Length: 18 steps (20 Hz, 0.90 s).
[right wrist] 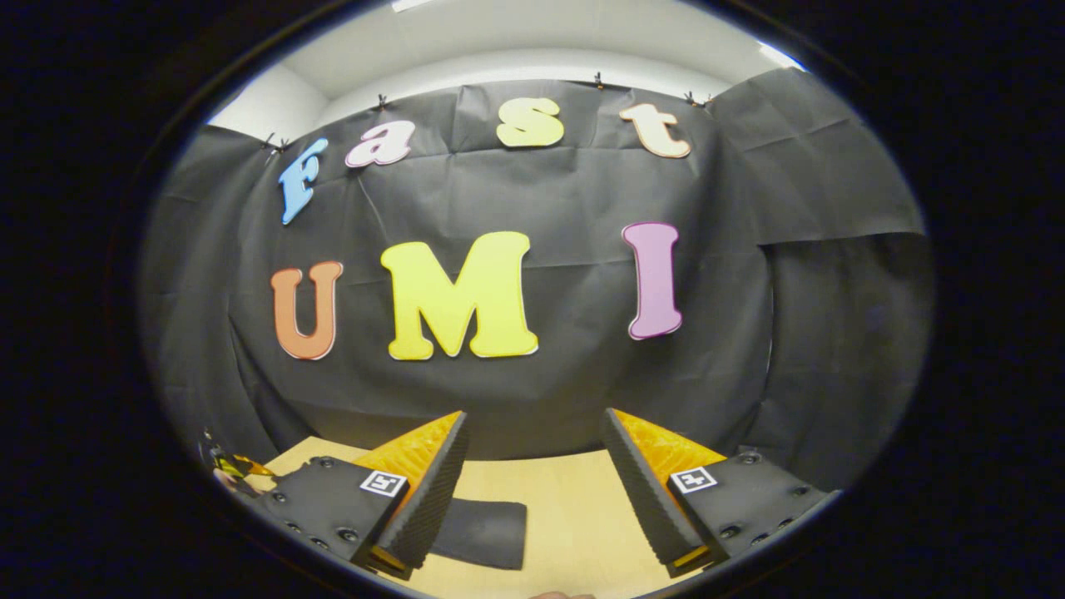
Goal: Grasp the waist and the cuffs of the jeans and fold them to make the two legs overlap; first hold the waist and fold one-third of the jeans toward the cuffs, then hold the cuffs and fold the remaining one-third in the same direction to finish folding.
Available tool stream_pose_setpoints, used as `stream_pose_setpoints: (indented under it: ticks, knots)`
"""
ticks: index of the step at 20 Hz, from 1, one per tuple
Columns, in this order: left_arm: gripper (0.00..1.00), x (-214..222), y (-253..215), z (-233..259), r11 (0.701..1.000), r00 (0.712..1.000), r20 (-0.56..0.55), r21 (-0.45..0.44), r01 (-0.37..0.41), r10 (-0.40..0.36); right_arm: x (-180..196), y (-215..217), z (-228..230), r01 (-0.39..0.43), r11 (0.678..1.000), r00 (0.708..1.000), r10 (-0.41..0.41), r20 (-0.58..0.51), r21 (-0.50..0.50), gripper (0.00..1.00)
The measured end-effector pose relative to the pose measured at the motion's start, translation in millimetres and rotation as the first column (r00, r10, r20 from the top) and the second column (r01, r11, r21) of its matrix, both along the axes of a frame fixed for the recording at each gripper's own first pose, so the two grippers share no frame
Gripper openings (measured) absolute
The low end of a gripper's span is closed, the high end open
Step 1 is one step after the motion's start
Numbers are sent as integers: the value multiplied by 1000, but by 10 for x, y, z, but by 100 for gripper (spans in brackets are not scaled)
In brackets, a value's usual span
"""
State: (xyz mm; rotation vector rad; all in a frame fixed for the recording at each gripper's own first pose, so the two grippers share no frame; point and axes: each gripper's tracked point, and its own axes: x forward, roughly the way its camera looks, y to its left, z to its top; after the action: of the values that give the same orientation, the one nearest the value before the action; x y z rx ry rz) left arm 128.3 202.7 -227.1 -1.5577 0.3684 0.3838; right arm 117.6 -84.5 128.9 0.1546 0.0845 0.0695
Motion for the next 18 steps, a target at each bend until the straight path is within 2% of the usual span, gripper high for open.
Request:
stream_pose_setpoints:
  ticks: [3, 11, 14, 18]
  knots:
    - [99, 90, -3, -100, 1000, 1000, -19, -21, -2, 1, -26, -71, -4, 10, 1000, 1000, -10, -11, -13, 94]
    - [99, 292, 166, -77, 996, 997, 15, -59, -71, 72, 0, -242, -85, 22, 999, 998, -24, -52, -33, 94]
    - [98, 347, 176, -64, 997, 996, 47, -38, -70, 72, -5, -347, -141, 37, 999, 996, -37, -79, -10, 94]
    - [96, 410, 145, -122, 998, 997, 50, 4, -56, 55, -31, -456, -151, 46, 998, 994, -49, -93, -35, 94]
